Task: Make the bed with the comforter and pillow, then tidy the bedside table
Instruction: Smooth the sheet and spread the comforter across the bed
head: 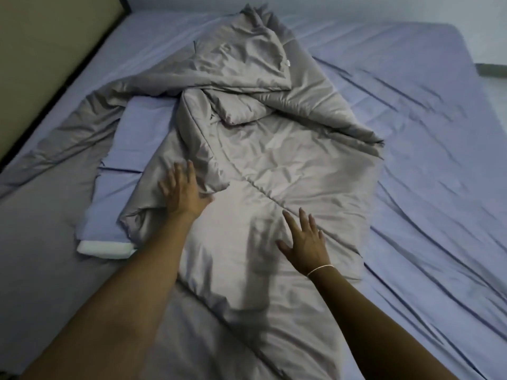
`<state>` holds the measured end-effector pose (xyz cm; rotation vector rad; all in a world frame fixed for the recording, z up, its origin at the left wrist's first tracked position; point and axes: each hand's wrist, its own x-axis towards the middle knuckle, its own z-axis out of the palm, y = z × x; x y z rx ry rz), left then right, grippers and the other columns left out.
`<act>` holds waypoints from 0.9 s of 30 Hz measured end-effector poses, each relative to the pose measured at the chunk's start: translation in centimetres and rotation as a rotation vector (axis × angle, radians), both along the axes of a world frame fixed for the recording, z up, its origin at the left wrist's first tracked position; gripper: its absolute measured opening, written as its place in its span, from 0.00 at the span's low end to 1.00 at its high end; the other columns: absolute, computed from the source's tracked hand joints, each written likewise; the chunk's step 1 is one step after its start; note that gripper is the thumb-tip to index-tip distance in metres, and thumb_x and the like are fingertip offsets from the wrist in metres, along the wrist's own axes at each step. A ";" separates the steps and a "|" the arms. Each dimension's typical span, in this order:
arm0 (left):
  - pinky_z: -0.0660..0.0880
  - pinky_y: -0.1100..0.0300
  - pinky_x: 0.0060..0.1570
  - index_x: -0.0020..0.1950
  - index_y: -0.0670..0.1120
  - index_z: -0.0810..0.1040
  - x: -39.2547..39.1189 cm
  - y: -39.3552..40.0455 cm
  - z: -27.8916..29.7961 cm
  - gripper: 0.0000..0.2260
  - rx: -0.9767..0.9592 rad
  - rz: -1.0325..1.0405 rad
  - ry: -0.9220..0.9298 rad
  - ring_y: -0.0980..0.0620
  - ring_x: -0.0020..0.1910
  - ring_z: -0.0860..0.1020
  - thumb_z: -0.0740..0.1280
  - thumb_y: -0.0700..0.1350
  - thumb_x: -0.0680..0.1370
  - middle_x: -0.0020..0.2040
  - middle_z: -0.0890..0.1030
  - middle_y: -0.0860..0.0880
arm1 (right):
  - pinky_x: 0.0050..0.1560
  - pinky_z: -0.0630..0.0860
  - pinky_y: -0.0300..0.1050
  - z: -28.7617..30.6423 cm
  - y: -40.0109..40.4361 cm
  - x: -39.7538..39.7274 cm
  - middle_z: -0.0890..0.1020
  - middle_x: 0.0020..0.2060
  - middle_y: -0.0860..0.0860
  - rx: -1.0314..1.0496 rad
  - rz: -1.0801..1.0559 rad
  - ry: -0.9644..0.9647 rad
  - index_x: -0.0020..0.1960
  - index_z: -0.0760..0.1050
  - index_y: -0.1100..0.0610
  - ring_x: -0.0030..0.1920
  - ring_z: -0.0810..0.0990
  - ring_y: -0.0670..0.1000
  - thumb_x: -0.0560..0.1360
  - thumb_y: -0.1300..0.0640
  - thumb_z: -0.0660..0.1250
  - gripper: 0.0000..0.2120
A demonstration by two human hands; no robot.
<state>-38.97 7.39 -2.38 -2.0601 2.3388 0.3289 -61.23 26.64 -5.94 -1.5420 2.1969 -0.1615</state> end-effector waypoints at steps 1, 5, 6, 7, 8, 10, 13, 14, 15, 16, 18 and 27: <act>0.45 0.37 0.71 0.78 0.48 0.50 -0.1 -0.7 -0.8 0.41 0.028 0.023 -0.026 0.39 0.76 0.47 0.69 0.56 0.73 0.78 0.50 0.41 | 0.70 0.59 0.63 -1.3 -0.2 -0.4 0.49 0.78 0.55 0.008 0.002 -0.004 0.77 0.49 0.44 0.77 0.49 0.61 0.76 0.39 0.61 0.35; 0.50 0.41 0.71 0.70 0.47 0.67 -0.3 -0.8 -3.1 0.18 -0.008 0.000 -0.035 0.42 0.74 0.59 0.57 0.40 0.79 0.73 0.65 0.42 | 0.71 0.60 0.64 -4.6 -0.2 -1.5 0.49 0.78 0.54 0.038 0.021 -0.051 0.77 0.49 0.43 0.77 0.50 0.60 0.75 0.38 0.60 0.35; 0.52 0.43 0.71 0.69 0.45 0.67 -0.6 0.1 -3.3 0.18 -0.025 -0.015 0.002 0.42 0.70 0.64 0.56 0.38 0.79 0.69 0.70 0.40 | 0.71 0.60 0.64 -5.0 -0.5 -1.7 0.50 0.78 0.55 0.032 0.006 -0.083 0.77 0.50 0.44 0.77 0.50 0.60 0.75 0.37 0.60 0.35; 0.54 0.45 0.70 0.69 0.44 0.67 -1.1 1.0 -3.2 0.18 -0.037 -0.022 0.051 0.40 0.66 0.69 0.55 0.36 0.79 0.65 0.74 0.38 | 0.71 0.60 0.64 -5.1 -0.8 -1.8 0.51 0.77 0.57 0.012 -0.022 -0.122 0.77 0.52 0.45 0.76 0.51 0.61 0.74 0.36 0.59 0.35; 0.58 0.47 0.68 0.70 0.43 0.67 -1.6 2.1 -3.0 0.19 -0.035 -0.008 0.096 0.38 0.63 0.71 0.56 0.36 0.79 0.61 0.76 0.35 | 0.71 0.60 0.62 -4.9 -1.2 -1.9 0.52 0.77 0.58 -0.023 -0.072 -0.187 0.77 0.54 0.46 0.76 0.53 0.61 0.74 0.36 0.59 0.35; 0.66 0.48 0.60 0.69 0.40 0.69 -2.6 4.6 -2.3 0.18 -0.087 -0.016 0.161 0.34 0.57 0.74 0.58 0.36 0.78 0.56 0.78 0.31 | 0.73 0.60 0.57 -3.7 -2.5 -1.7 0.55 0.77 0.58 -0.113 -0.185 -0.354 0.76 0.57 0.47 0.76 0.55 0.59 0.75 0.39 0.62 0.33; 0.76 0.48 0.44 0.60 0.38 0.76 -3.4 8.0 -1.8 0.18 -0.208 -0.144 0.205 0.35 0.39 0.79 0.67 0.30 0.70 0.40 0.81 0.33 | 0.70 0.60 0.44 0.3 -5.4 -0.9 0.63 0.74 0.53 -0.231 -0.213 -0.521 0.75 0.60 0.49 0.74 0.61 0.53 0.76 0.41 0.63 0.31; 0.76 0.51 0.40 0.57 0.39 0.78 -3.5 9.2 -1.9 0.18 -0.261 -0.193 0.210 0.37 0.34 0.79 0.68 0.30 0.68 0.35 0.81 0.36 | 0.67 0.61 0.39 1.6 -6.2 -0.5 0.65 0.73 0.51 -0.241 -0.209 -0.585 0.75 0.61 0.50 0.73 0.64 0.51 0.76 0.42 0.64 0.30; 0.74 0.53 0.40 0.56 0.40 0.77 -3.6 10.7 -1.8 0.16 -0.288 -0.248 0.234 0.39 0.32 0.79 0.66 0.32 0.69 0.34 0.81 0.38 | 0.64 0.61 0.35 3.1 -7.2 0.0 0.67 0.73 0.49 -0.230 -0.200 -0.645 0.75 0.60 0.49 0.71 0.66 0.48 0.76 0.43 0.65 0.31; 0.72 0.53 0.43 0.56 0.43 0.75 -3.8 12.3 -1.5 0.15 -0.279 -0.296 0.272 0.40 0.33 0.80 0.62 0.35 0.70 0.36 0.82 0.41 | 0.61 0.62 0.33 4.4 -8.0 0.5 0.67 0.72 0.47 -0.214 -0.199 -0.715 0.76 0.59 0.49 0.69 0.67 0.46 0.76 0.44 0.66 0.32; 0.70 0.52 0.53 0.54 0.49 0.69 -4.0 16.2 -1.3 0.13 -0.202 -0.351 0.320 0.44 0.39 0.81 0.55 0.39 0.72 0.40 0.83 0.46 | 0.64 0.62 0.33 6.0 -9.1 1.1 0.65 0.73 0.48 -0.175 -0.152 -0.770 0.77 0.56 0.49 0.70 0.65 0.45 0.75 0.47 0.69 0.35; 0.60 0.48 0.69 0.60 0.49 0.77 -0.7 23.2 0.5 0.20 0.047 -0.432 0.454 0.49 0.60 0.77 0.58 0.48 0.71 0.58 0.81 0.49 | 0.66 0.69 0.56 2.0 -2.2 -1.7 0.72 0.66 0.60 0.110 0.340 0.020 0.71 0.67 0.55 0.66 0.72 0.63 0.79 0.56 0.57 0.21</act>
